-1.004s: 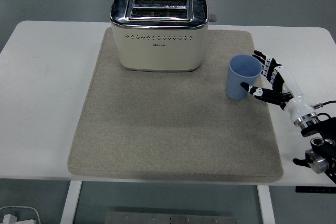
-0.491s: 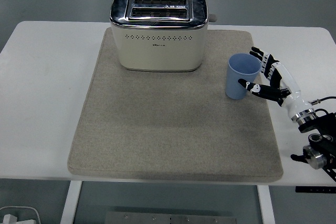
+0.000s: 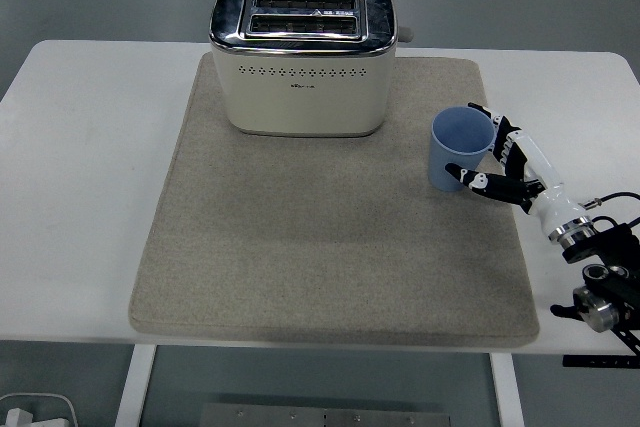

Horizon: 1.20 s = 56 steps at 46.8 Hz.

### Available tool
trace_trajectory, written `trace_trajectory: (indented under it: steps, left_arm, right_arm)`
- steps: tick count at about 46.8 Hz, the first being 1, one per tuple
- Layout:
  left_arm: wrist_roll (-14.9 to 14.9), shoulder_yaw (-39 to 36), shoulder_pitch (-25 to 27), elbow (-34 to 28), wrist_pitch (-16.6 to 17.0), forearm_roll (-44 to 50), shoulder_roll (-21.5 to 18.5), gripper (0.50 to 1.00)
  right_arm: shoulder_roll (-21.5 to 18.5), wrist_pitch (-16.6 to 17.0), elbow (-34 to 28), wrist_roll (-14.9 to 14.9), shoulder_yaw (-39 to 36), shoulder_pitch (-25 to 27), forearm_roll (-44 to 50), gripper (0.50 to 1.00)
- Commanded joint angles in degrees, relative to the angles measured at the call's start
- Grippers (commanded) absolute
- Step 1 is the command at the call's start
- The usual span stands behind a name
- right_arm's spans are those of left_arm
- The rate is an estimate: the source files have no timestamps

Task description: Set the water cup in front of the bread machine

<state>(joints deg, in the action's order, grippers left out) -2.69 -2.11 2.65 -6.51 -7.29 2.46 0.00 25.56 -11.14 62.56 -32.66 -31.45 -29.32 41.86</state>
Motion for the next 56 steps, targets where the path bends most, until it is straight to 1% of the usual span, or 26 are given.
trace_trajectory:
  steps: [1,11,16,19,23,28,34,43,56]
  left_arm:
    - [0.0,0.0,0.0,0.0,0.0,0.0,0.0,0.996]
    - [0.0,0.0,0.0,0.0,0.0,0.0,0.0,0.996]
    - [0.1,0.0,0.1,0.0,0.0,0.0,0.0,0.996]
    - [0.1,0.1,0.0,0.0,0.0,0.0,0.0,0.996]
    - [0.0,0.0,0.0,0.0,0.0,0.0,0.0,0.996]
    - [0.1,0.0,0.0,0.0,0.0,0.0,0.0,0.996]
    - [0.0,0.0,0.0,0.0,0.0,0.0,0.0,0.996]
    - [0.1,0.1,0.0,0.0,0.0,0.0,0.0,0.996]
    - [0.1,0.0,0.0,0.0,0.0,0.0,0.0,0.996]
  right_arm:
    - [0.0,0.0,0.0,0.0,0.1,0.1,0.0,0.915]
    - [0.0,0.0,0.0,0.0,0.1,0.1,0.0,0.915]
    - [0.0,0.0,0.0,1.2,0.1,0.1,0.0,0.913]
    - [0.0,0.0,0.0,1.4,0.1,0.0,0.1,0.911]
    - [0.0,0.1,0.0,1.4,0.1,-0.2,0.1,0.903]
    - [0.0,0.1,0.0,1.4,0.1,-0.6,0.1,0.873]
    - [0.0,0.1,0.0,1.5,0.1,-0.8,0.1,0.854]
    - [-0.1,0.1,0.0,1.5,0.1,-0.8,0.7,0.856]
    - [-0.1,0.2,0.1,1.5,0.4,-1.0,0.8,0.872]
